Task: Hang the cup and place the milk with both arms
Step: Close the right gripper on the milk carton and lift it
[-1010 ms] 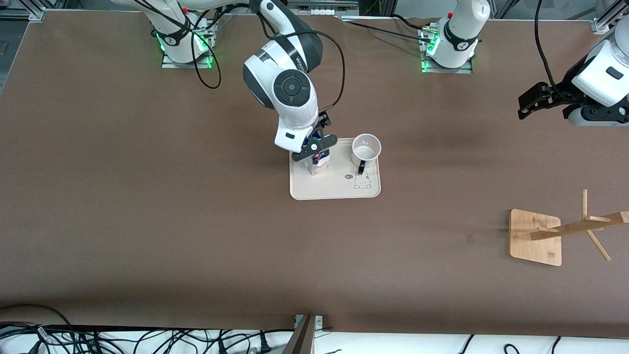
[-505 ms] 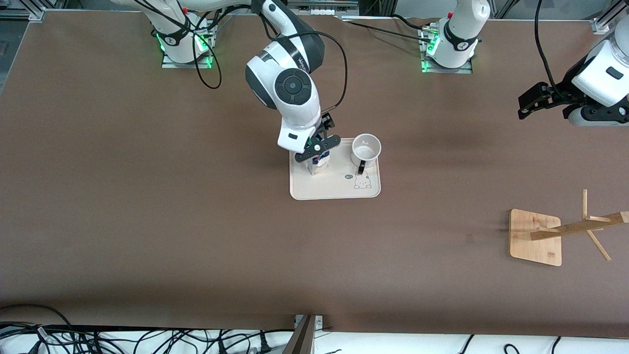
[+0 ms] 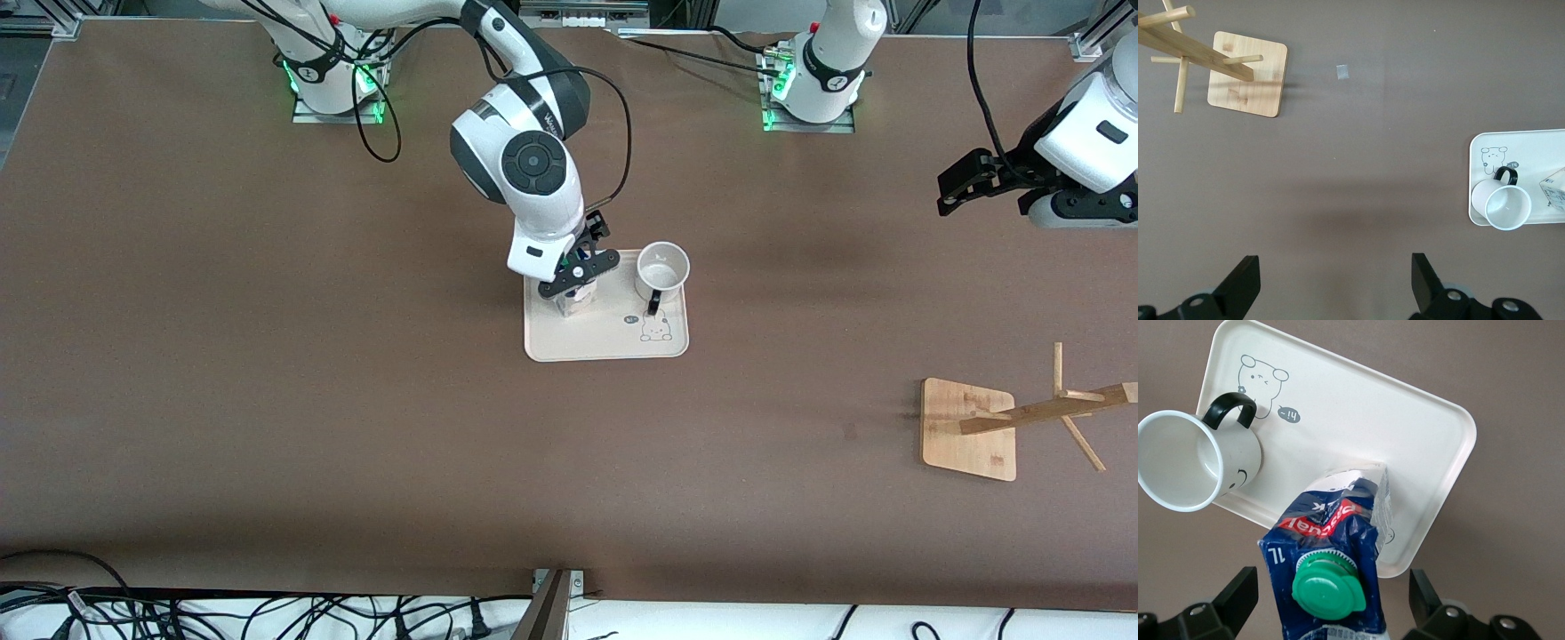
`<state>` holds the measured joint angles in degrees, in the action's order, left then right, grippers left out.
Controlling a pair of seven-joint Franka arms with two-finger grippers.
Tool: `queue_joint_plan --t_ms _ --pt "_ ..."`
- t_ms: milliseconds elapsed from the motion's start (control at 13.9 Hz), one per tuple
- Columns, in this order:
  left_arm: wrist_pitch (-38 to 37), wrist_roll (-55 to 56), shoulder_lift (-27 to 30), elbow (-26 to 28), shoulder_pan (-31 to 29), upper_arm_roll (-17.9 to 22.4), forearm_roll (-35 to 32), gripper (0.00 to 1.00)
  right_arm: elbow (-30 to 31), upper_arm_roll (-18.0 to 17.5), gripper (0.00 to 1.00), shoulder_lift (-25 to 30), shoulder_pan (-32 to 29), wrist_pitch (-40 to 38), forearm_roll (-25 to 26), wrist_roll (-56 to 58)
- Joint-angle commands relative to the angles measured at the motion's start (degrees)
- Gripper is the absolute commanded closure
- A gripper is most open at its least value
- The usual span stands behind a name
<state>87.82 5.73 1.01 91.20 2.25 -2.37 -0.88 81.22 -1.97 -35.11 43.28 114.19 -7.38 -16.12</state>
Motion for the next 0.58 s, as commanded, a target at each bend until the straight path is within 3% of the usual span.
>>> queue_joint_plan --t_ms 0,144,433,505 --pt "-1.2 0.1 -0.2 -1.5 -0.1 -0.1 0.1 0.00 -0.6 0.1 0.17 -0.4 0.2 0.4 -1.1 2.1" --pt "-1.2 0.1 -0.2 -1.5 -0.1 -0.1 0.1 0.00 -0.6 0.1 0.45 -0.6 0.1 0.4 -1.2 4.1" --pt "-1.2 0.1 -0.2 -1.5 -0.1 -0.1 0.1 0.00 -0.6 0.1 0.69 -1.4 0.1 1.1 -1.2 6.7" --pt "-1.2 0.1 -0.2 -1.5 -0.1 -0.1 0.1 0.00 -0.6 0.1 0.70 -1.5 0.1 1.4 -1.1 6.8"
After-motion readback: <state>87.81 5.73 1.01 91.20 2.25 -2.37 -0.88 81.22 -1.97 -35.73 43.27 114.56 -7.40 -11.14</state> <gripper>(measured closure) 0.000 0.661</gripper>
